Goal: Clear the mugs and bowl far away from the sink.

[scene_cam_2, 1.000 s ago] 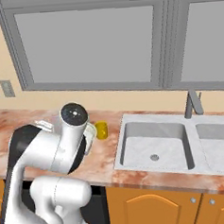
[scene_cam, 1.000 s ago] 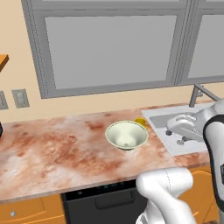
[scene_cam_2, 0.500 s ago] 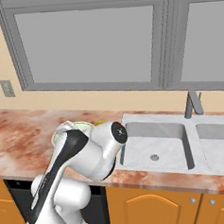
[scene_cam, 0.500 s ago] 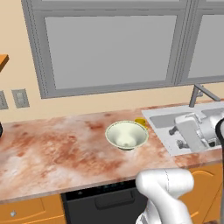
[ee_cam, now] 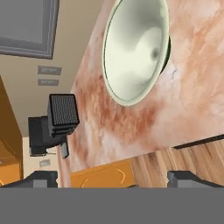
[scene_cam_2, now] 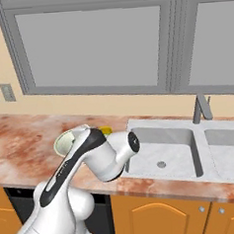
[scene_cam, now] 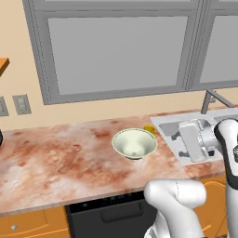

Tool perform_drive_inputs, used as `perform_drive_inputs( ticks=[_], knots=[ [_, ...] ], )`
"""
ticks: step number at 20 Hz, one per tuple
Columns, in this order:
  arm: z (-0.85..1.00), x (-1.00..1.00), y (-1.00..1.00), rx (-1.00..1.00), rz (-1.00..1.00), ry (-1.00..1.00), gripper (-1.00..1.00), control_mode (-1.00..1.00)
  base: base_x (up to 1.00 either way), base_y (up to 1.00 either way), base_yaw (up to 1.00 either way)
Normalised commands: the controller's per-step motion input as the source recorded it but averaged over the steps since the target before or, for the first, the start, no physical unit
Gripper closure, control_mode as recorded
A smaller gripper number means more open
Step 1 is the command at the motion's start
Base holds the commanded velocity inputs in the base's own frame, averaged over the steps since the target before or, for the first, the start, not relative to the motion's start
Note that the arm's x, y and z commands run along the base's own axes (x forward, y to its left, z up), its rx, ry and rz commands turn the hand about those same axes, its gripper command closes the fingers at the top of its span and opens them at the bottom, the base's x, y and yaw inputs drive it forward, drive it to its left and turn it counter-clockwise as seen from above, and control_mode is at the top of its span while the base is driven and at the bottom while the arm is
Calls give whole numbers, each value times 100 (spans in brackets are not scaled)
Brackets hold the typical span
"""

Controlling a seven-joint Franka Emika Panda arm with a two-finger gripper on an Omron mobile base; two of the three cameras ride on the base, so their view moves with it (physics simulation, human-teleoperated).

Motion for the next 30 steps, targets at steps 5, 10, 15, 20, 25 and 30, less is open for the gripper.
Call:
perform_drive_inputs(
  ticks=[5,10,15,20,25,30],
  knots=[
    [-22,56,-1,0,-2,0,-100,-100,0,0,0],
    [-15,41,-7,0,-4,0,-100,-100,0,0,0],
    [-23,33,-12,0,-6,0,-100,-100,0,0,0],
    [-24,29,-6,0,-6,0,-100,-100,0,0,0],
    [-22,24,0,-1,-6,1,-100,-100,0,0,0],
    [-21,9,0,0,-3,2,-100,-100,0,0,0]
  ],
)
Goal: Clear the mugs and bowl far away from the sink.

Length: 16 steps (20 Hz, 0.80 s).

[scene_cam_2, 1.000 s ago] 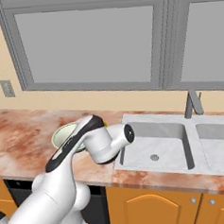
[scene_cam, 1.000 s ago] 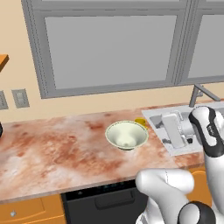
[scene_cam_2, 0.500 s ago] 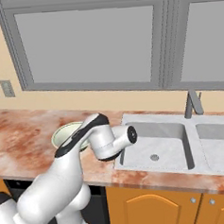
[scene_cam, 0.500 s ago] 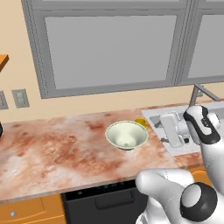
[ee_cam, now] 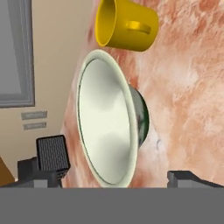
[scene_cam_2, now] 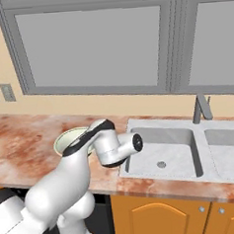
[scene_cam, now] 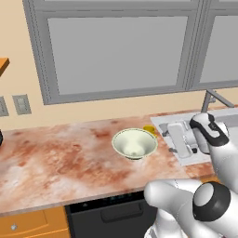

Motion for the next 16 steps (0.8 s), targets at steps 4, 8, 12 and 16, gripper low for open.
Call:
perform_drive_inputs(
  ticks=[4,8,12,16],
  knots=[
    [-24,10,1,0,-2,1,-100,-100,0,0,0],
    [-20,18,15,0,-2,0,-100,-100,0,0,0],
    [-11,26,16,0,-1,0,-100,-100,0,0,0],
    [-16,32,7,0,-1,1,-100,-100,0,0,0]
  ],
)
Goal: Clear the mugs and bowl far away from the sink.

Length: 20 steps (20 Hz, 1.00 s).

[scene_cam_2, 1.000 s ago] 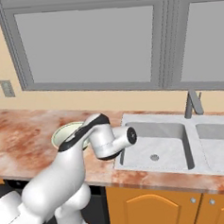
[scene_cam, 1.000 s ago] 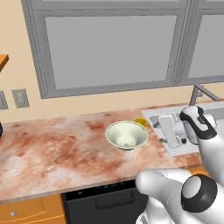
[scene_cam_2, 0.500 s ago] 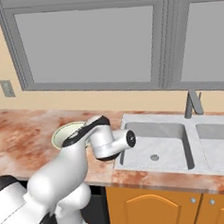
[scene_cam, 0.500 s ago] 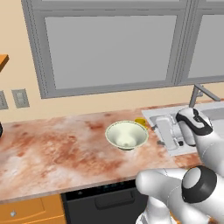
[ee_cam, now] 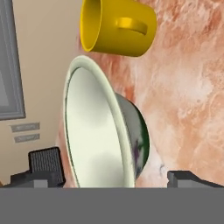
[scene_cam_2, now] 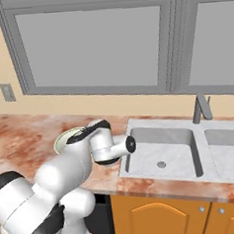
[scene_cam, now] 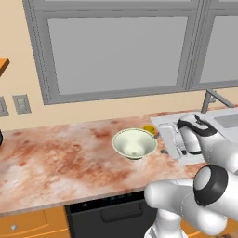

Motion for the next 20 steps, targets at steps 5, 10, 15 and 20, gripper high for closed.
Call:
perform_drive_inputs(
  ticks=[5,10,15,20],
  knots=[
    [-28,42,3,0,0,3,-100,-100,0,0,0],
    [-34,41,1,0,0,4,-100,-100,0,0,0],
    [-28,36,2,0,0,4,-100,-100,0,0,0],
    [-14,10,21,0,0,2,100,-100,0,0,0]
  ],
)
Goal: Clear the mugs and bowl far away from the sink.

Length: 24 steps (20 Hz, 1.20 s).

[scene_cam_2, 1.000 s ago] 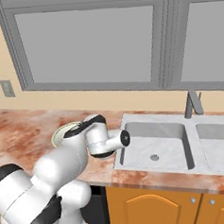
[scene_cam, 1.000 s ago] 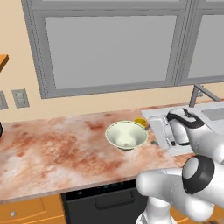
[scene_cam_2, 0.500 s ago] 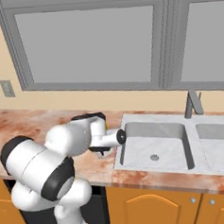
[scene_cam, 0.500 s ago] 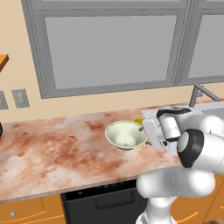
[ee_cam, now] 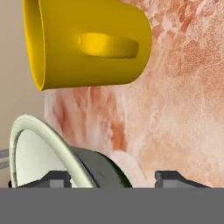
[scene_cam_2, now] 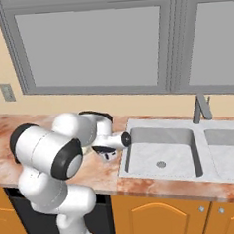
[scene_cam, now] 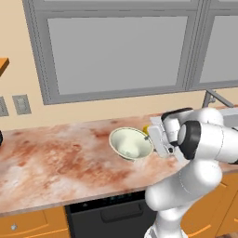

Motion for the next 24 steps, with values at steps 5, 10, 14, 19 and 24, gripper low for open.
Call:
perform_drive_inputs(
  ticks=[5,10,14,19,24],
  knots=[
    [0,-6,22,0,0,0,100,-100,0,0,0],
    [10,-51,6,1,-1,-4,100,-100,0,0,0],
    [96,-93,0,6,-13,-17,100,-100,0,0,0],
    [100,-49,6,2,-25,8,100,-100,0,0,0],
    [100,-32,0,0,-20,40,100,-100,0,0,0]
  ],
)
